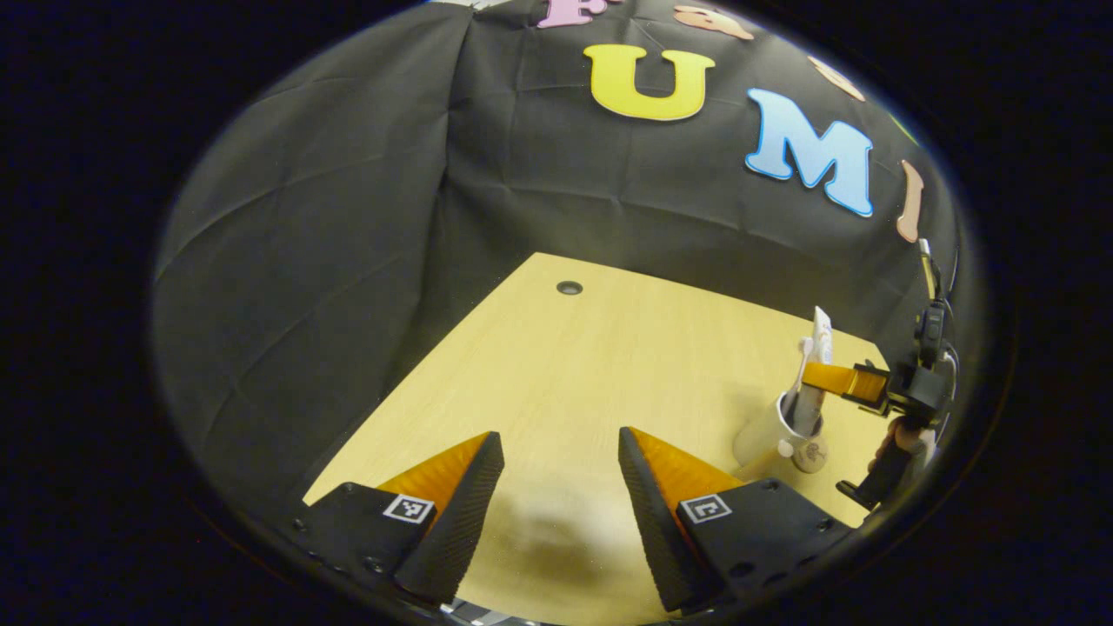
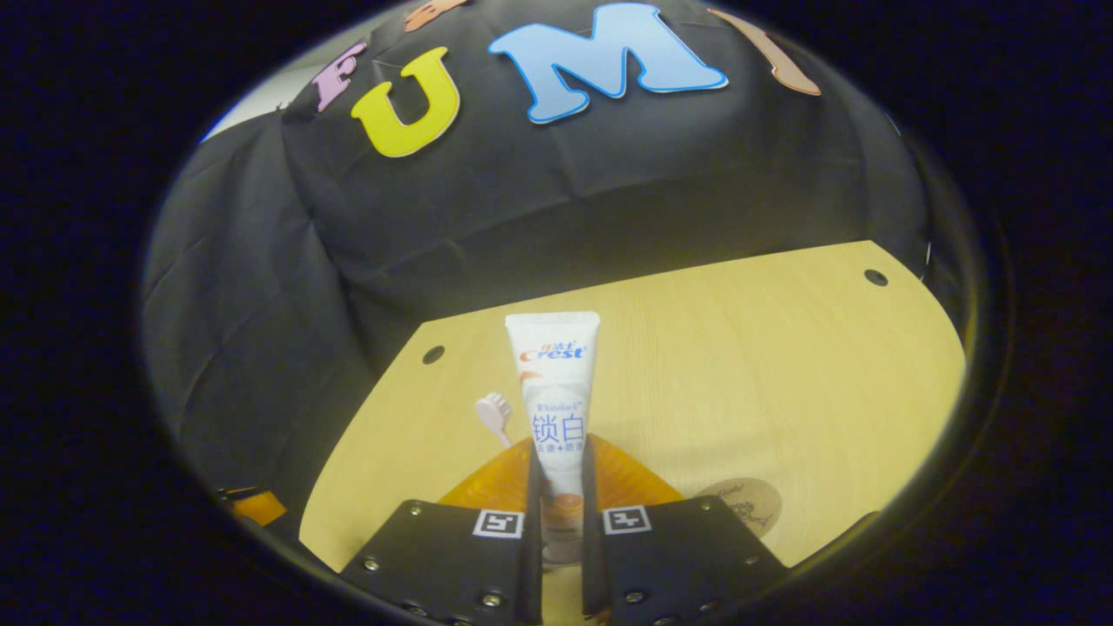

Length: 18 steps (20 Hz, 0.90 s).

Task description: Put the toothbrush and toothpaste on the desktop into the cup, then pick up the cup and place it on the coaster on the desktop.

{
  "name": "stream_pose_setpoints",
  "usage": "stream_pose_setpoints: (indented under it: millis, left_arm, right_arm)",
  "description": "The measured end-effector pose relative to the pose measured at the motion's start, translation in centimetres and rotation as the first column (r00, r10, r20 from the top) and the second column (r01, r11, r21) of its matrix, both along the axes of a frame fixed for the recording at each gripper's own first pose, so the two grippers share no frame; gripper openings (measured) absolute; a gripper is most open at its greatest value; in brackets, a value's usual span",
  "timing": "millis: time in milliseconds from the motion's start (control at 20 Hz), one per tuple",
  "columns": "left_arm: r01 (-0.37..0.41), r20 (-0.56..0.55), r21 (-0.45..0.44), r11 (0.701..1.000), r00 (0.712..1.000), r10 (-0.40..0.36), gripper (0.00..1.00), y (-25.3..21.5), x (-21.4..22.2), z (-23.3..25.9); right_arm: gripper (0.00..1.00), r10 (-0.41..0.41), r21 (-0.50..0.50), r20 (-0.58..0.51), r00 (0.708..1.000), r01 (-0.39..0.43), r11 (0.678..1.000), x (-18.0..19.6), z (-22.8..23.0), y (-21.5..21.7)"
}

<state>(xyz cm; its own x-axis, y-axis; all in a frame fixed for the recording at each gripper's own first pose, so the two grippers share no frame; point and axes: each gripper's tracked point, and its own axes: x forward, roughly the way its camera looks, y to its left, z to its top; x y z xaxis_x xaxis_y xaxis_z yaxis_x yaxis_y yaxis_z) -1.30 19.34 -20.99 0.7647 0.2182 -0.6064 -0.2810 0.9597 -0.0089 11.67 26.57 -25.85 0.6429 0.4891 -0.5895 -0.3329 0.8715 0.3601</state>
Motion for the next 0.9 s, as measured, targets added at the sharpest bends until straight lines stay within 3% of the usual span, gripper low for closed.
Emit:
stream_pose_setpoints:
  millis: [250,300,350,550,600,650,900]
  left_arm:
    - [0.027,-0.006,-0.016,1.000,1.000,-0.027,0.88,-2.0,0.2,0.1]
    - [0.035,-0.008,-0.021,0.999,0.999,-0.036,0.88,-2.4,0.4,0.1]
    - [0.045,-0.013,-0.033,0.998,0.999,-0.046,0.87,-3.0,0.6,0.1]
    - [0.103,-0.028,-0.052,0.993,0.994,-0.104,0.87,-5.4,1.4,0.1]
    - [0.116,-0.030,-0.051,0.992,0.993,-0.118,0.87,-5.9,1.7,0.1]
    - [0.130,-0.033,-0.052,0.990,0.991,-0.132,0.87,-6.5,2.0,0.2]
    - [0.272,-0.055,-0.091,0.958,0.959,-0.278,0.88,-11.4,4.1,0.3]
  right_arm:
    - [0.25,0.027,0.000,-0.005,1.000,-0.027,1.000,-0.8,-0.2,-0.2]
    - [0.28,0.038,0.007,-0.007,0.999,-0.038,0.999,-1.3,0.1,-0.2]
    - [0.37,0.041,0.014,-0.003,0.999,-0.041,0.999,-1.7,0.3,-0.3]
    - [0.34,0.040,0.070,0.022,0.999,-0.042,0.997,-2.0,2.2,-0.7]
    - [0.47,0.039,0.081,0.013,0.999,-0.040,0.996,-2.0,2.4,-0.7]
    - [0.66,0.040,0.086,0.007,0.999,-0.041,0.995,-2.3,2.7,-1.1]
    - [0.66,-0.014,0.085,0.017,1.000,0.013,0.996,-1.8,3.6,-4.7]
